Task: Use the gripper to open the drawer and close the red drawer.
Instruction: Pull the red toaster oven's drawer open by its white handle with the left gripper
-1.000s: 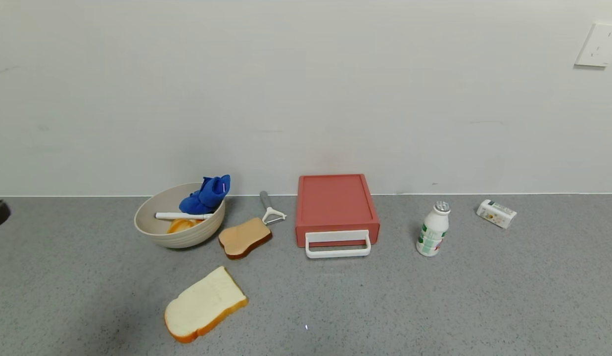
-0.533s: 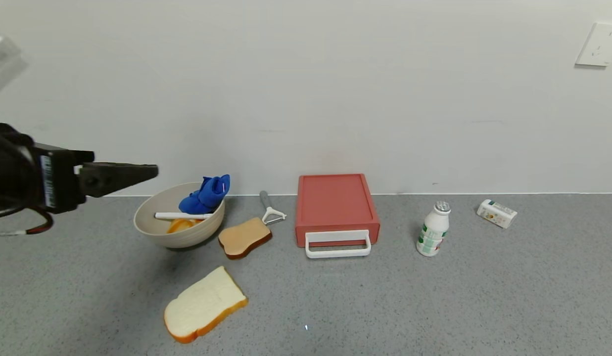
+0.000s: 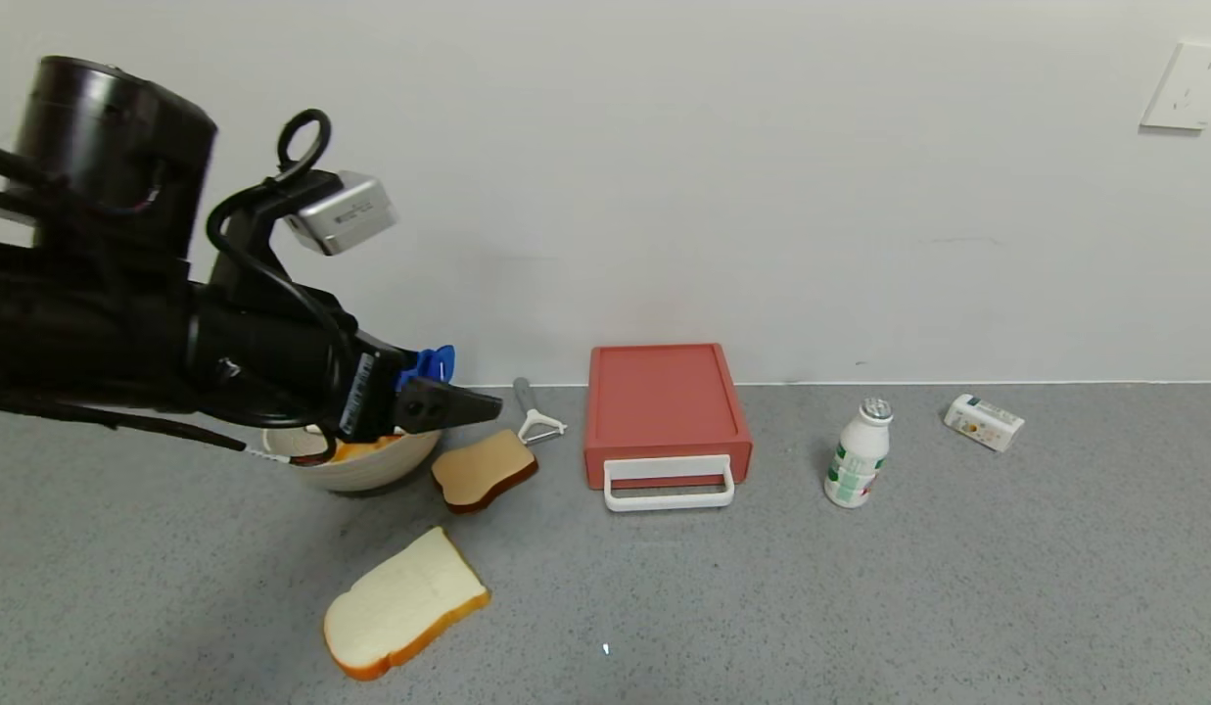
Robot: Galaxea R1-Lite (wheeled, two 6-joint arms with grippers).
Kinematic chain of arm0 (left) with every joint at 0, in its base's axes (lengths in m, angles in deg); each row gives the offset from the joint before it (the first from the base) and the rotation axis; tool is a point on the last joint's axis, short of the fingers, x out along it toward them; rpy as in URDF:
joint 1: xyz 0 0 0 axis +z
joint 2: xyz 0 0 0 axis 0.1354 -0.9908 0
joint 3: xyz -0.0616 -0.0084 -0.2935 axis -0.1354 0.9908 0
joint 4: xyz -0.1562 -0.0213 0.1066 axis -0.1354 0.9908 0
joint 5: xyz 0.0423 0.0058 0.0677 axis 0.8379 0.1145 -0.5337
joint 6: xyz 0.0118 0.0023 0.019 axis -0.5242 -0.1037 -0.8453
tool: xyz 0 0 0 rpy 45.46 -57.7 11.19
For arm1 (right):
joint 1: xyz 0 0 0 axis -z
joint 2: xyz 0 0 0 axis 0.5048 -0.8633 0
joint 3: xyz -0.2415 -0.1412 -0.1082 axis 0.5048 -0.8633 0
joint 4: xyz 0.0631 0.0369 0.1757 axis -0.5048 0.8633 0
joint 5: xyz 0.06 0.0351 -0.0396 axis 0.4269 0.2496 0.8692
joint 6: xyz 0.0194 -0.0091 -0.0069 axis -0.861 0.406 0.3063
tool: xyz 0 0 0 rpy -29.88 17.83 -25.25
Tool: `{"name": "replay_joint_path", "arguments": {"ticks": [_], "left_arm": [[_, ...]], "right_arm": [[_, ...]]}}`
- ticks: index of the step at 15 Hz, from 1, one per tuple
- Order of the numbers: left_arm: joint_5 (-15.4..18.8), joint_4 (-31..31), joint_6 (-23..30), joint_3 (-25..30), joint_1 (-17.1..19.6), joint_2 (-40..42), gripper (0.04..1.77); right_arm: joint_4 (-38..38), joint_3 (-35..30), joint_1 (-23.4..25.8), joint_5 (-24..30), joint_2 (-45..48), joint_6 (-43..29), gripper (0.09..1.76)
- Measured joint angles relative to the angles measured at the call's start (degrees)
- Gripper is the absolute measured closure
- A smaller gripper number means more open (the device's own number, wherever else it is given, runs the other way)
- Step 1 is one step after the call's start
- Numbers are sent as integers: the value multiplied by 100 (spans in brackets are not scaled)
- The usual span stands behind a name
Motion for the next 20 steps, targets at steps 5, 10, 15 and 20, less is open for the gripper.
{"name": "replay_joint_path", "arguments": {"ticks": [5, 10, 15, 20], "left_arm": [[11, -24, 41, -190, -441, -711, 9], [-6, -24, 30, -263, -483, -918, 77], [-57, -24, 37, -432, -524, -989, 170], [-113, 50, 196, -1028, -857, -1339, 170]], "right_arm": [[2, 0, 0, 2, 0, 0, 15], [2, 0, 0, 0, 0, 0, 15], [5, 0, 1, 0, 0, 0, 15], [5, 0, 0, -1, 0, 0, 15]]}}
